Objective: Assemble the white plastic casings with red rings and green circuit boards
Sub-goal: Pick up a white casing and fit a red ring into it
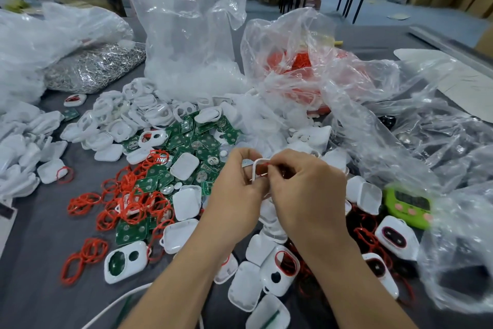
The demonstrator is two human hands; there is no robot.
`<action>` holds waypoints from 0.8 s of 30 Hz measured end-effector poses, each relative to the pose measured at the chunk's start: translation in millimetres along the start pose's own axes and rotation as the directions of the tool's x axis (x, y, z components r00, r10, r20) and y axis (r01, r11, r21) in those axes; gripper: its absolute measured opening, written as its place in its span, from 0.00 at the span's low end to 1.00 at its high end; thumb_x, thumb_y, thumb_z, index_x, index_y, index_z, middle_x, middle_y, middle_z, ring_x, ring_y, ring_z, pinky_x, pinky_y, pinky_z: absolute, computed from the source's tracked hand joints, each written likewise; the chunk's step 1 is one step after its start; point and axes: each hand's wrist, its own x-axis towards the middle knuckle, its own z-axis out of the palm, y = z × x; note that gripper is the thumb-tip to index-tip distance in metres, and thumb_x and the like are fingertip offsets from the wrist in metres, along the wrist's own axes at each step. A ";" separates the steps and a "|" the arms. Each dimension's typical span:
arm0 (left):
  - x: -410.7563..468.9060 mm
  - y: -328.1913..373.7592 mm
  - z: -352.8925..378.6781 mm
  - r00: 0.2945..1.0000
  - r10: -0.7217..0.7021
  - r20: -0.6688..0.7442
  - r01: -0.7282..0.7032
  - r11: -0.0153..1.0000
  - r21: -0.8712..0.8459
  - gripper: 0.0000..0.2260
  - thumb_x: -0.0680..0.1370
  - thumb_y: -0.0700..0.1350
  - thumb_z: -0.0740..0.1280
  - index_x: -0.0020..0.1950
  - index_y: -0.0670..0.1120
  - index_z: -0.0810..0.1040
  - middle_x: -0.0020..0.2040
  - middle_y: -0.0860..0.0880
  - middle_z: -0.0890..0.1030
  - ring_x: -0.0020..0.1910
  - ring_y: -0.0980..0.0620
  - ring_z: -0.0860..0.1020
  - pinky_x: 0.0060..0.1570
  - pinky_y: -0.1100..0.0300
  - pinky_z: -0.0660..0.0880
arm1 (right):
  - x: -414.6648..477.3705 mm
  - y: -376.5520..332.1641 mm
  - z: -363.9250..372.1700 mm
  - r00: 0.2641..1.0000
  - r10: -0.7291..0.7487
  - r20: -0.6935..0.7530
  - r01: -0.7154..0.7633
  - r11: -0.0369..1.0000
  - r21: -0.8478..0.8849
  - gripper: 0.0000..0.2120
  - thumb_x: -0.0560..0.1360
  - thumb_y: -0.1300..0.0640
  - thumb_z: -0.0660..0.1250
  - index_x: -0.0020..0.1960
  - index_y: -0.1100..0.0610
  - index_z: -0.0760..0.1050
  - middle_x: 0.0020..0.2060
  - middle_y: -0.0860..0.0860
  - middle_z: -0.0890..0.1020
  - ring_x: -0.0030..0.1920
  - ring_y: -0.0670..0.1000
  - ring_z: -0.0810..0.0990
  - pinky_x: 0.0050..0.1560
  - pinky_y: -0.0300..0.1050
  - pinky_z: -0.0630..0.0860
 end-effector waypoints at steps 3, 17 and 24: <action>0.1 -1.0 -2.0 1.000 0.011 0.017 -0.011 1.000 -0.024 0.08 0.78 0.40 0.68 0.53 0.49 0.72 0.33 0.50 0.80 0.31 0.54 0.76 0.35 0.61 0.73 | -1.3 -0.4 -1.8 0.999 -0.044 0.004 0.044 0.999 0.013 0.05 0.71 0.62 0.77 0.42 0.52 0.86 0.34 0.48 0.85 0.33 0.53 0.82 0.35 0.49 0.80; -5.0 8.0 0.4 0.998 0.040 0.055 -0.040 0.999 -0.006 0.08 0.83 0.32 0.63 0.55 0.45 0.71 0.31 0.54 0.81 0.30 0.59 0.79 0.35 0.68 0.76 | -0.9 2.2 -3.0 0.999 -0.018 0.050 0.017 0.999 0.037 0.05 0.72 0.63 0.75 0.41 0.54 0.85 0.33 0.49 0.84 0.33 0.53 0.81 0.36 0.51 0.79; -3.9 7.5 -2.4 0.999 0.047 0.022 -0.047 0.999 -0.027 0.09 0.82 0.31 0.63 0.55 0.44 0.72 0.33 0.50 0.83 0.32 0.57 0.81 0.36 0.67 0.77 | -0.7 1.7 -3.4 0.997 -0.079 0.012 0.078 0.996 0.045 0.05 0.71 0.63 0.77 0.40 0.54 0.84 0.32 0.49 0.84 0.32 0.53 0.81 0.34 0.50 0.80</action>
